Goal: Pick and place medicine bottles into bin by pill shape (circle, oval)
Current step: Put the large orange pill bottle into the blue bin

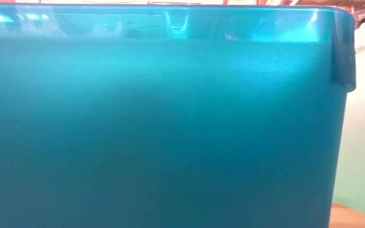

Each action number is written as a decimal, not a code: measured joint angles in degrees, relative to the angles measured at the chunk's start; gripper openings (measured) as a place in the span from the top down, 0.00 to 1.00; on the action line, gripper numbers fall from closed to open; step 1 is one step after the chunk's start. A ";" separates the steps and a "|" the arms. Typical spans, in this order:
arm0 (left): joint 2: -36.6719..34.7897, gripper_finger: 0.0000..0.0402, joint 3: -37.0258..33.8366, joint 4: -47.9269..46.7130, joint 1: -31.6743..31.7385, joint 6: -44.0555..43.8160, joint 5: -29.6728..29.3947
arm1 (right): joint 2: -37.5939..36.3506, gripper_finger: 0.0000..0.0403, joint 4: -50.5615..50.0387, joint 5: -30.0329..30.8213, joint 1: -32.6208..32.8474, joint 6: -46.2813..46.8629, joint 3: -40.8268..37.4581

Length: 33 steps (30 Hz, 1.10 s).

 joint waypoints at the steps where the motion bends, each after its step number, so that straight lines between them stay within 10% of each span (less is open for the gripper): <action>1: 0.00 0.55 0.00 -0.02 0.00 0.00 0.00 | 0.00 0.35 0.00 0.00 0.00 0.00 0.00; 11: 0.00 0.55 0.00 -0.17 0.02 -0.47 -0.31 | 0.00 0.51 -0.07 0.17 0.00 0.06 0.00; 33: -1.15 0.29 0.01 -18.87 0.00 -3.25 -0.17 | -1.00 0.46 -3.76 1.22 1.63 3.97 0.00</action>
